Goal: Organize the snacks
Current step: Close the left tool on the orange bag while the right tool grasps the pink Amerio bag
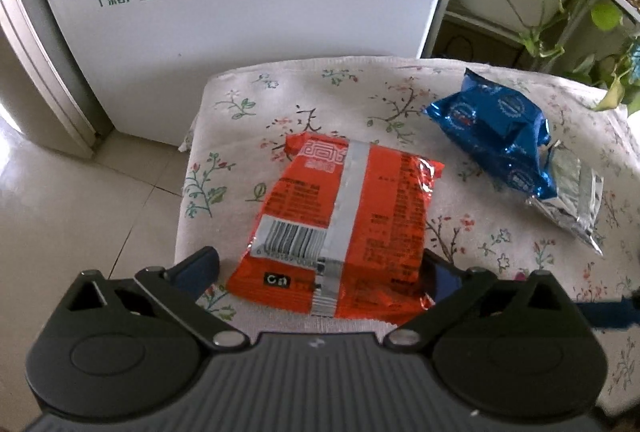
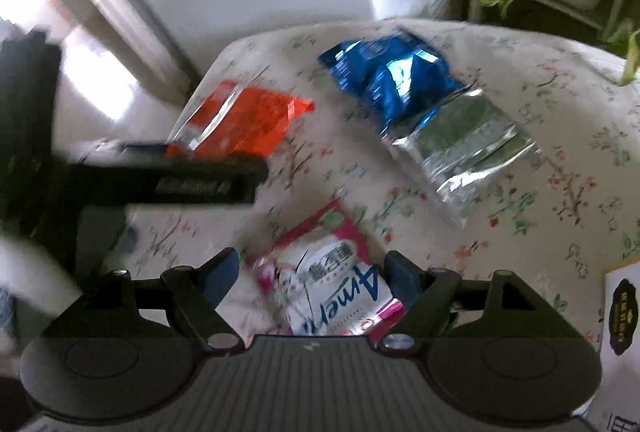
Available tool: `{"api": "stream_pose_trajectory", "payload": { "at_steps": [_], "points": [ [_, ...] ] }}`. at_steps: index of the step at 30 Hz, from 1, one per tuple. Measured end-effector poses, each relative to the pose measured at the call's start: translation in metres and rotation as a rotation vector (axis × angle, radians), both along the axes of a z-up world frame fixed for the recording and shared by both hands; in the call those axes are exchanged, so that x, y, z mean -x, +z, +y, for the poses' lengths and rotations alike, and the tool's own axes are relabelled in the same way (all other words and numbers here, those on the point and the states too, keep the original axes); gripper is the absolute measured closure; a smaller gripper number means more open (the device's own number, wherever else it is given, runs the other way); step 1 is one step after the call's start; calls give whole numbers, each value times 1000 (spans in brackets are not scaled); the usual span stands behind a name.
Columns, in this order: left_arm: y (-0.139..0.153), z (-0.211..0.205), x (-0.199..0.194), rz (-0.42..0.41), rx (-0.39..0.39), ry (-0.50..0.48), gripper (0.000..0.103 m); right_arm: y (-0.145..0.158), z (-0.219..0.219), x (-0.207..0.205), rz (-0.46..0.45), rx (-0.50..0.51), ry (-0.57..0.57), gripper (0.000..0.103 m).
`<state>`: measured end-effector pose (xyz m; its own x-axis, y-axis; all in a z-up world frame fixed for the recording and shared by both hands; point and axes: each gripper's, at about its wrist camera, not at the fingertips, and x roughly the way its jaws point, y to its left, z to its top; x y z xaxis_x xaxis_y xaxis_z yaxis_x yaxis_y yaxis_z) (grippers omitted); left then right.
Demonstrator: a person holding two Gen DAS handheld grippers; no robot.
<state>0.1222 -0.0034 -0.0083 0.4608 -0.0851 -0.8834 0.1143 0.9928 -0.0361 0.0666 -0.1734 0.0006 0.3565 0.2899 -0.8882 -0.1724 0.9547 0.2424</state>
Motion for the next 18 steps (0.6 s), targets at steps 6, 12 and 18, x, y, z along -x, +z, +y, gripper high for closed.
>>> {"api": "stream_pose_trajectory", "payload": {
  "at_steps": [6,12,18],
  "points": [
    [0,-1,2,-10,-2,16,0,-3,21,11,-17,119,97,17],
    [-1,-2,2,-9,-7,23,0,-10,42,15,-57,241,144,17],
    [-1,-4,-1,6,-17,32,0,-14,47,14,-69,274,111,18]
  ]
}}
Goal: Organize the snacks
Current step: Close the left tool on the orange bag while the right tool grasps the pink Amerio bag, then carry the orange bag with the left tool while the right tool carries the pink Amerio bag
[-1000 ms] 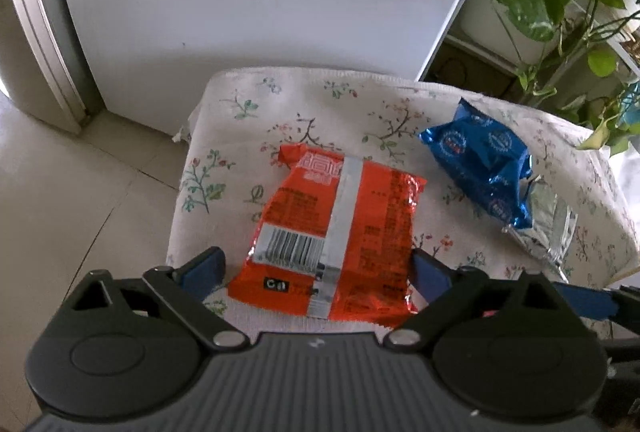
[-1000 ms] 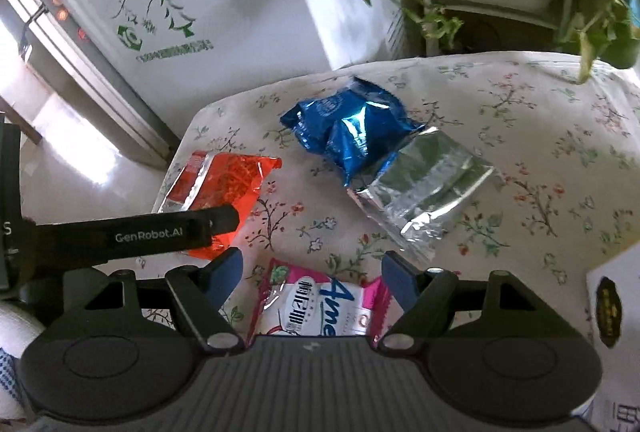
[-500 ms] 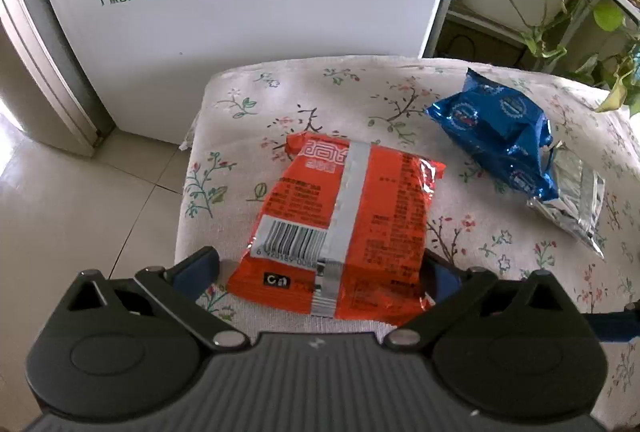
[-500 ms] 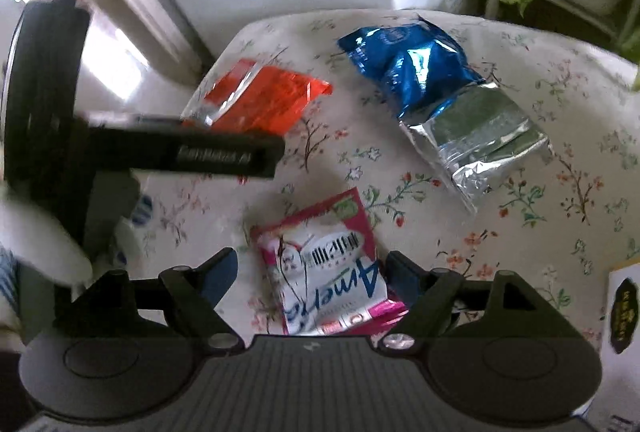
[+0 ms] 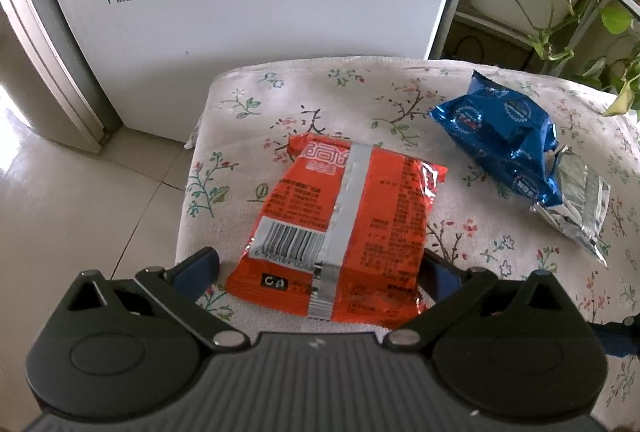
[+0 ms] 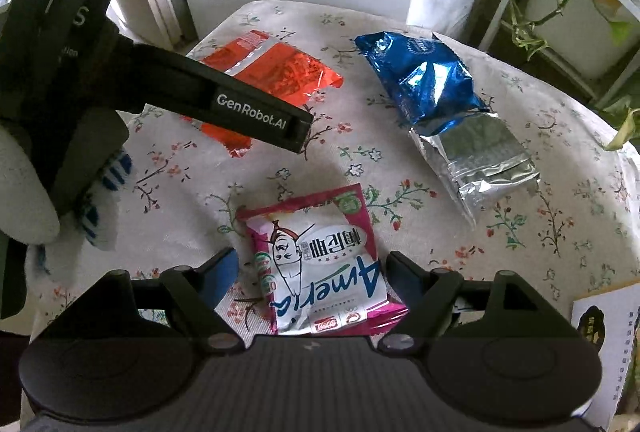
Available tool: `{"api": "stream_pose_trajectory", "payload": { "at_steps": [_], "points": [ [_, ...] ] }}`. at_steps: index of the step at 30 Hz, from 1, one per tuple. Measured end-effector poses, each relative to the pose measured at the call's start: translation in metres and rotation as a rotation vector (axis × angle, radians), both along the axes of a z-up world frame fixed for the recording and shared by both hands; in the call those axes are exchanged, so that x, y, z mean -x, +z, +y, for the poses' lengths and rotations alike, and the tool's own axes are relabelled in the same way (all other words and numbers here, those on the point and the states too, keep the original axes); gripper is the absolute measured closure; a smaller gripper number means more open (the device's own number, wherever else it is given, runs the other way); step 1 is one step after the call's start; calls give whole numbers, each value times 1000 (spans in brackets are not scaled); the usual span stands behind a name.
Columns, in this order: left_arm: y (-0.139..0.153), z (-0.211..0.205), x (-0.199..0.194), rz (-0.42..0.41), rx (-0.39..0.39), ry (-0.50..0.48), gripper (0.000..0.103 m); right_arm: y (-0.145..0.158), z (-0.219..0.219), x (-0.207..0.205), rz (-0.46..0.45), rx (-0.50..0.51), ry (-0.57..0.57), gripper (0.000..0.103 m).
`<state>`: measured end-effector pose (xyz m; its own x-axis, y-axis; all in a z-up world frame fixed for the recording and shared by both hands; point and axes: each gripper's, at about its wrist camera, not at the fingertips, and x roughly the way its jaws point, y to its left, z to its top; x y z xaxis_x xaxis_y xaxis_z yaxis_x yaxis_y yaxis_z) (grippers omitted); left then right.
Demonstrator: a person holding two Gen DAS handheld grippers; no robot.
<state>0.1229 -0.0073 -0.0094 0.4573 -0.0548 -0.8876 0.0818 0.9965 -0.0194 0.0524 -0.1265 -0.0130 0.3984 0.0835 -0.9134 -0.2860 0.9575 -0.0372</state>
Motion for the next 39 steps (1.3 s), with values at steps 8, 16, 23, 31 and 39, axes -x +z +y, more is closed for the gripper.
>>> {"api": "stream_pose_trajectory", "payload": {
  "at_steps": [8,16,23,31,39],
  "points": [
    [1,-7,2,-9,-2,-18,3,4,-8,-1,-10,-2,-35,32],
    [8,-14,10,-33,-5,-45,19,10,-20,1,-12,-12,-84,45],
    [20,-14,17,-57,-11,-49,19,24,-32,0,-38,-49,-154,45],
    [30,-21,29,-86,-15,-59,19,43,-45,3,-76,-79,-224,45],
    [46,-33,39,-126,-5,-85,19,63,-60,9,-127,-103,-278,45]
  ]
}}
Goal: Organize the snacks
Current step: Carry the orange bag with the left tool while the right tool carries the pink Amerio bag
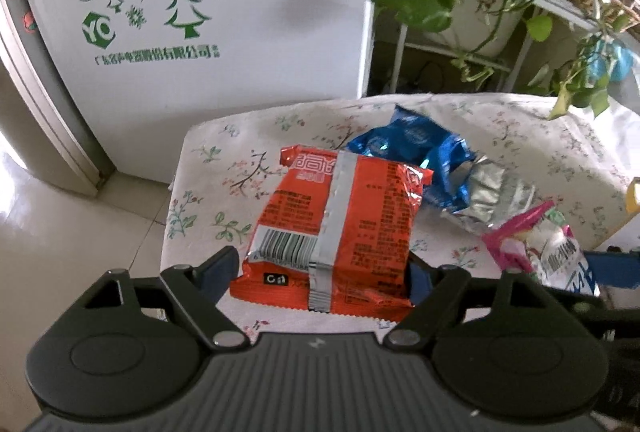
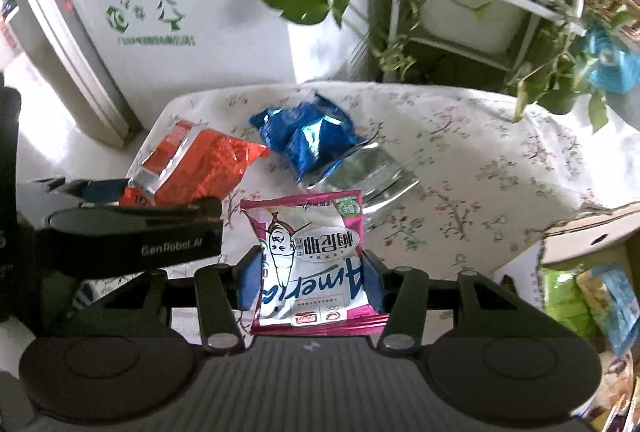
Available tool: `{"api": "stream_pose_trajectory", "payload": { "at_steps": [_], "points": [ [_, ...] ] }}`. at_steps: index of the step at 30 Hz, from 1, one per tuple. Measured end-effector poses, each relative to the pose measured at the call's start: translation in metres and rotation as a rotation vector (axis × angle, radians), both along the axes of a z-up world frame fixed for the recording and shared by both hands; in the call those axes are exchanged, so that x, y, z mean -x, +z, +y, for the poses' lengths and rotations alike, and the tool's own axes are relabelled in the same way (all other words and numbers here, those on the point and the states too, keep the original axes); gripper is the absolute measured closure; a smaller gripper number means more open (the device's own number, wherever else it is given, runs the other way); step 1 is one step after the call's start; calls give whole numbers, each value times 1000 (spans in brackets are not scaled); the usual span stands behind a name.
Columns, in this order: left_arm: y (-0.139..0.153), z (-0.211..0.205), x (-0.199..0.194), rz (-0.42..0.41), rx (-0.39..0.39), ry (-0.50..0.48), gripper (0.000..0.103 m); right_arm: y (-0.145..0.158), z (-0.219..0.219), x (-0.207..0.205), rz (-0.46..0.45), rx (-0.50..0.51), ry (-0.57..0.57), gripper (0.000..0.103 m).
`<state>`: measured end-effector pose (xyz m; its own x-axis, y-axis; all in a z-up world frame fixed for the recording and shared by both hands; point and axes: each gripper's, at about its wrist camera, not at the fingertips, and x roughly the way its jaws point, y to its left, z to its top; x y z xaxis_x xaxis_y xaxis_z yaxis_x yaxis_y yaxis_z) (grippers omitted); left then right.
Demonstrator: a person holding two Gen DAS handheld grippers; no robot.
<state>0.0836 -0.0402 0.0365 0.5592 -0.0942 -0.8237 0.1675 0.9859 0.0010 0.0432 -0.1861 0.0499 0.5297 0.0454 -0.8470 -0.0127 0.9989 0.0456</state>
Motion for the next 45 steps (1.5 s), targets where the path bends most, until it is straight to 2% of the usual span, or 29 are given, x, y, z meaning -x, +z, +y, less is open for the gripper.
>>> {"api": "stream_pose_trajectory", "payload": {
  "at_steps": [23,45],
  "points": [
    [34,-42,21,-98,33,-50,19,39,-54,22,-105,3,-123,45],
    [56,-109,54,-158,62,-178,19,74,-116,58,-194,-61,-250,45]
  ]
}}
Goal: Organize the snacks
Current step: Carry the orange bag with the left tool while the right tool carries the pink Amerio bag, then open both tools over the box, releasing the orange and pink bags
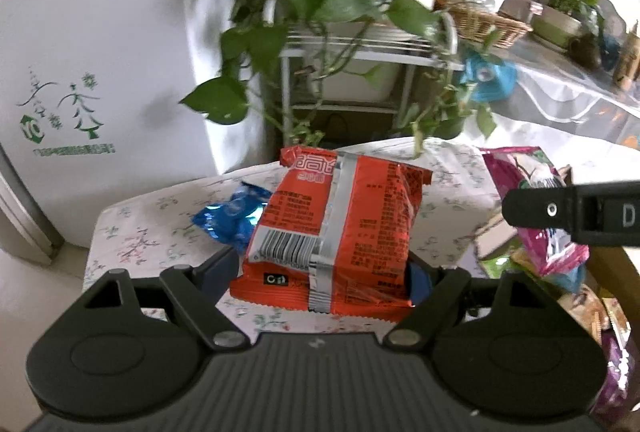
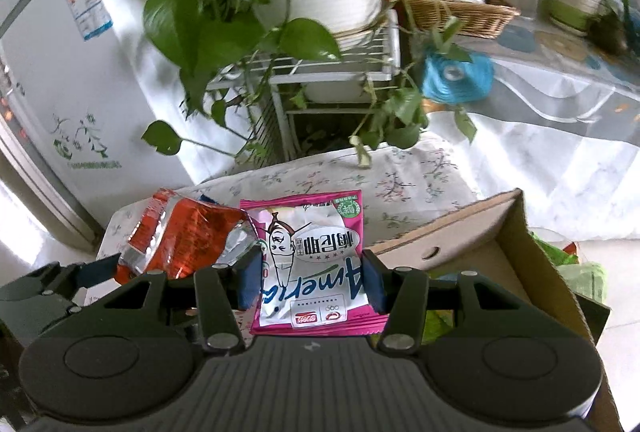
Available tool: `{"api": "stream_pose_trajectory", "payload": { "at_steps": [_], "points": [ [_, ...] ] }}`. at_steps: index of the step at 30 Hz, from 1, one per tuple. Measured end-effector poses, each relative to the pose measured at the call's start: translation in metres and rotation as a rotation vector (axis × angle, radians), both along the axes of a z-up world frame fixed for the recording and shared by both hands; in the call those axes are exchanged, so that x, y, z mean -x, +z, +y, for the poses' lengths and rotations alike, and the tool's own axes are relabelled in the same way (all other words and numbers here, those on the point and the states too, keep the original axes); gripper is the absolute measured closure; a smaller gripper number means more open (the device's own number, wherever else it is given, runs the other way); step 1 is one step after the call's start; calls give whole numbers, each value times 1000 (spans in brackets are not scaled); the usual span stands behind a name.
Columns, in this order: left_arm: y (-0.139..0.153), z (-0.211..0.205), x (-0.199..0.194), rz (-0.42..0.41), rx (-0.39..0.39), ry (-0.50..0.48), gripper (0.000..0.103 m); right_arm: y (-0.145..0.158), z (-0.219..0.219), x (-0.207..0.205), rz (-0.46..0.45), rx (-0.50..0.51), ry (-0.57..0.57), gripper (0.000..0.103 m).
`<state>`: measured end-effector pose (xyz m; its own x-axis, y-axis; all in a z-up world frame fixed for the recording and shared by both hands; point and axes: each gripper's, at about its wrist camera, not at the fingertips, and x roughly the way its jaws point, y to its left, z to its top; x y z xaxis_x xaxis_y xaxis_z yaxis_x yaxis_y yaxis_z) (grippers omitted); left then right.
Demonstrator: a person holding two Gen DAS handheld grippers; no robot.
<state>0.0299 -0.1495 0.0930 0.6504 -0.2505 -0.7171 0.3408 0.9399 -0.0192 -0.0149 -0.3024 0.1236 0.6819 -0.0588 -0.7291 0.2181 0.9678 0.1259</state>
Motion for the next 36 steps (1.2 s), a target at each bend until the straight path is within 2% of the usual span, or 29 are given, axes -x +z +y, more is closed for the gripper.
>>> {"api": "stream_pose_trajectory", "payload": {
  "at_steps": [11,21,31,33,36],
  "points": [
    [10,-41,22,-3,65,-130,19,15,-52,39,-50,-60,-142,45],
    [5,-85,43,9,100,-258,19,8,-82,58,-21,-112,-254,45],
    [-9,-109,47,48,111,-301,17,-2,-102,64,11,-155,-356,45],
    [-10,-112,48,43,120,-301,15,-4,-104,65,16,-160,-369,43],
    [-5,-111,52,30,148,-315,7,-4,-107,66,11,-180,-396,32]
  ]
}}
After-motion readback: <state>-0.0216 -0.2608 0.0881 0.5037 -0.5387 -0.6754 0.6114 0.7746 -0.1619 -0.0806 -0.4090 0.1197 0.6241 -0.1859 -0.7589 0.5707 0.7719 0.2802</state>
